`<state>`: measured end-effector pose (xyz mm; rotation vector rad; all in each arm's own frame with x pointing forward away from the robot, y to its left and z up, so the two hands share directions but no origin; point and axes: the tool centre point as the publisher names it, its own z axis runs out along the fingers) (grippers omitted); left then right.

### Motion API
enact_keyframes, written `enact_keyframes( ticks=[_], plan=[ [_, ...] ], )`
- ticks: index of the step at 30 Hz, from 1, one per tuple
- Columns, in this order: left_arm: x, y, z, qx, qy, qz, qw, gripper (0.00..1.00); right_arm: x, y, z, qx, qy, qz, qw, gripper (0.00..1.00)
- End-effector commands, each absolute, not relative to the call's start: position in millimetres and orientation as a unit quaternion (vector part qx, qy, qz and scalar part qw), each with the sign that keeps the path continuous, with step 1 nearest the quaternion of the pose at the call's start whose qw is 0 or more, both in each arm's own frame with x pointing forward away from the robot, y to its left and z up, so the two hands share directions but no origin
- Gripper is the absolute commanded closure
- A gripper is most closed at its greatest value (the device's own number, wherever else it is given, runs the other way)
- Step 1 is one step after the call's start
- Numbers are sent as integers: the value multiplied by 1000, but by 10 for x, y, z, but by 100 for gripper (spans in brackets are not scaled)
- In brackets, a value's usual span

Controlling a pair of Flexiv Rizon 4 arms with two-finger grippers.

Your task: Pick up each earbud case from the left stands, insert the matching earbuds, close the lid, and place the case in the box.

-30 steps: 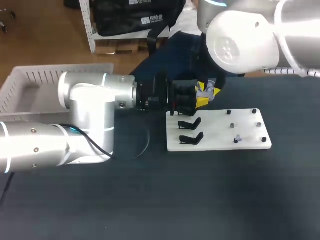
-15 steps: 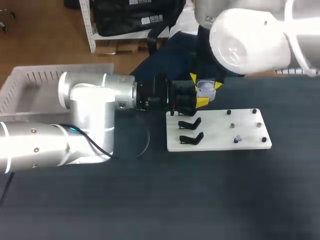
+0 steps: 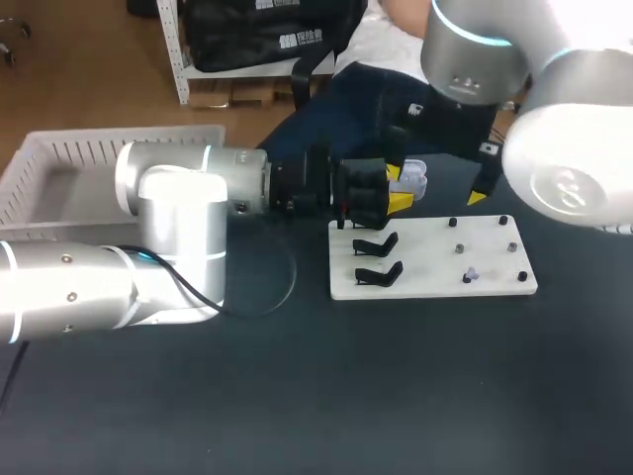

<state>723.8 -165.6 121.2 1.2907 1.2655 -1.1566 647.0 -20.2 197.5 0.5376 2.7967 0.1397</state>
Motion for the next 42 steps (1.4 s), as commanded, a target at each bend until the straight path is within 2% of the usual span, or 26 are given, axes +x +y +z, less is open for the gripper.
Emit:
enact_keyframes(
  ticks=[1, 20, 31, 42],
  plan=[
    [7237, -1661, 1202, 527, 517, -473, 480, 100, 6287, -351, 1945, 187, 958, 65, 207, 0],
    [7237, -1661, 1202, 527, 517, -473, 480, 100, 6287, -351, 1945, 187, 958, 65, 207, 0],
    [7237, -1661, 1202, 527, 517, -473, 480, 100, 6010, -854, 1456, 179, 962, 70, 194, 0],
    [7237, -1661, 1202, 527, 517, -473, 480, 100, 6047, -799, 1111, 153, 963, 98, 200, 0]
  ],
)
